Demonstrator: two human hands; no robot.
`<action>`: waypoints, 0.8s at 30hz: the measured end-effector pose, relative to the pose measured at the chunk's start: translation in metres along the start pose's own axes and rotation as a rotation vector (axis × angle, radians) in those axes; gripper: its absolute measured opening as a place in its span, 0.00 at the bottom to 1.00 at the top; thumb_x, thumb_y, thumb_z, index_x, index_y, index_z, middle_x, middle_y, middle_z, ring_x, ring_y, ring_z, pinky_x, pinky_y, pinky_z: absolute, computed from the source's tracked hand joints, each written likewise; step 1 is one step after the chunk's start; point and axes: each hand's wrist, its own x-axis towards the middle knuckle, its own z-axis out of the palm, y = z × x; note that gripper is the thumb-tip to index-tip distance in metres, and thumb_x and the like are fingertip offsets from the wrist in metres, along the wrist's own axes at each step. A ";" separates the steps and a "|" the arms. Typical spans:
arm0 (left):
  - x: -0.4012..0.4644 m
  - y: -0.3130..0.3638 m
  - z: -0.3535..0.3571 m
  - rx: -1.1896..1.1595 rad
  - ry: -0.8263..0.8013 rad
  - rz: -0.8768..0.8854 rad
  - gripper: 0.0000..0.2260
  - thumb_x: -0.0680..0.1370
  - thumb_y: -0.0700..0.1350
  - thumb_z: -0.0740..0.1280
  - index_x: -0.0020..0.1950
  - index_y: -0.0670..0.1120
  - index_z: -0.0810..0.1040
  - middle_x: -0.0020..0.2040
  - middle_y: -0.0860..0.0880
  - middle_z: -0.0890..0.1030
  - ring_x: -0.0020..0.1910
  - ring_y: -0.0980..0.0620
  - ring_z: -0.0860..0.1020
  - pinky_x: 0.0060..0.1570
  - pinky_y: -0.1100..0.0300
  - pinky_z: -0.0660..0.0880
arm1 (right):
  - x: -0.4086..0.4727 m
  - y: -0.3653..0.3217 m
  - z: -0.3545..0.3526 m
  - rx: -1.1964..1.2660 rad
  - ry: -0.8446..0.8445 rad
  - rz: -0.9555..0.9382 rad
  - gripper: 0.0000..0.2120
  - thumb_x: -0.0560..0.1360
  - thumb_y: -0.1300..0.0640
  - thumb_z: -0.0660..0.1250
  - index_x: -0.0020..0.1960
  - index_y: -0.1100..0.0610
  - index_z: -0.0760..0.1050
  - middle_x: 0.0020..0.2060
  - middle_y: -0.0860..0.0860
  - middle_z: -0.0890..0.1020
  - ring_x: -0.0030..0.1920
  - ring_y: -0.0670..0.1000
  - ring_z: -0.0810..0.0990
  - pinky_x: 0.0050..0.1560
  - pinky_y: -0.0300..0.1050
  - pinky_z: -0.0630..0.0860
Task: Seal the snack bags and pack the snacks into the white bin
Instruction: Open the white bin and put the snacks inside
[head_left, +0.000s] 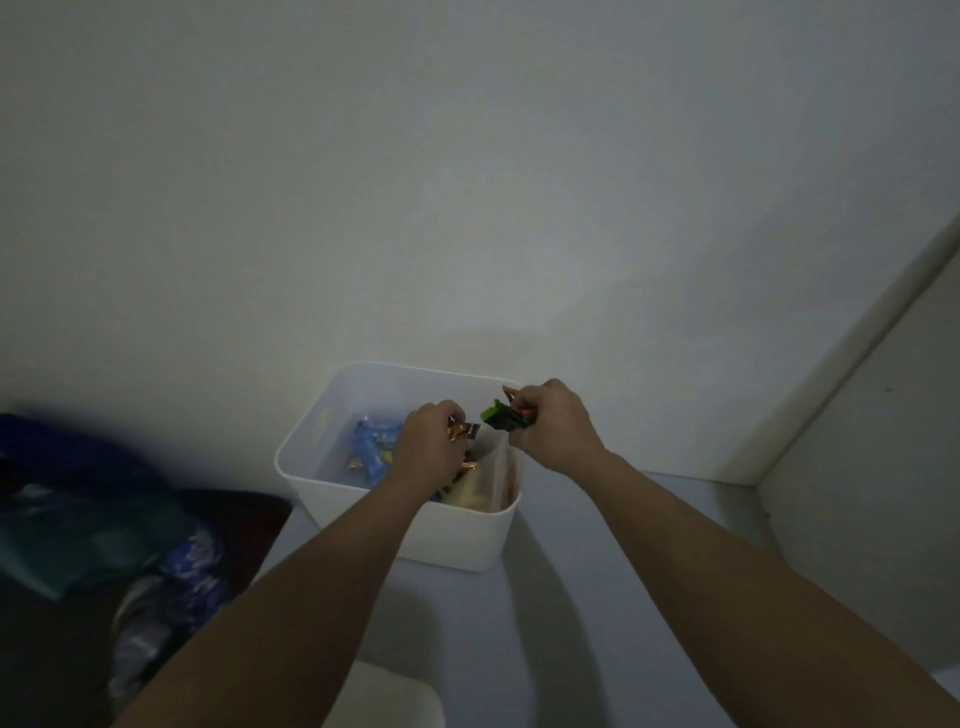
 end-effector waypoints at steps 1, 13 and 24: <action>-0.002 -0.007 -0.005 -0.038 -0.014 -0.042 0.13 0.73 0.42 0.72 0.57 0.46 0.77 0.55 0.44 0.79 0.54 0.44 0.77 0.55 0.52 0.76 | 0.002 -0.008 0.007 -0.002 -0.011 0.002 0.12 0.66 0.60 0.73 0.50 0.56 0.81 0.47 0.54 0.73 0.43 0.51 0.72 0.43 0.40 0.67; -0.025 -0.065 -0.060 -0.169 -0.045 -0.185 0.22 0.73 0.34 0.67 0.67 0.39 0.71 0.65 0.40 0.75 0.64 0.41 0.73 0.62 0.57 0.68 | 0.004 -0.044 0.052 0.000 -0.144 0.121 0.29 0.73 0.60 0.68 0.73 0.56 0.64 0.69 0.56 0.71 0.67 0.56 0.71 0.64 0.42 0.67; -0.058 -0.084 -0.091 -0.165 0.099 -0.005 0.07 0.72 0.37 0.66 0.47 0.38 0.81 0.44 0.41 0.83 0.46 0.44 0.79 0.46 0.62 0.71 | -0.055 -0.058 0.048 0.099 -0.054 0.242 0.03 0.70 0.59 0.70 0.43 0.57 0.81 0.38 0.54 0.84 0.40 0.53 0.82 0.46 0.48 0.81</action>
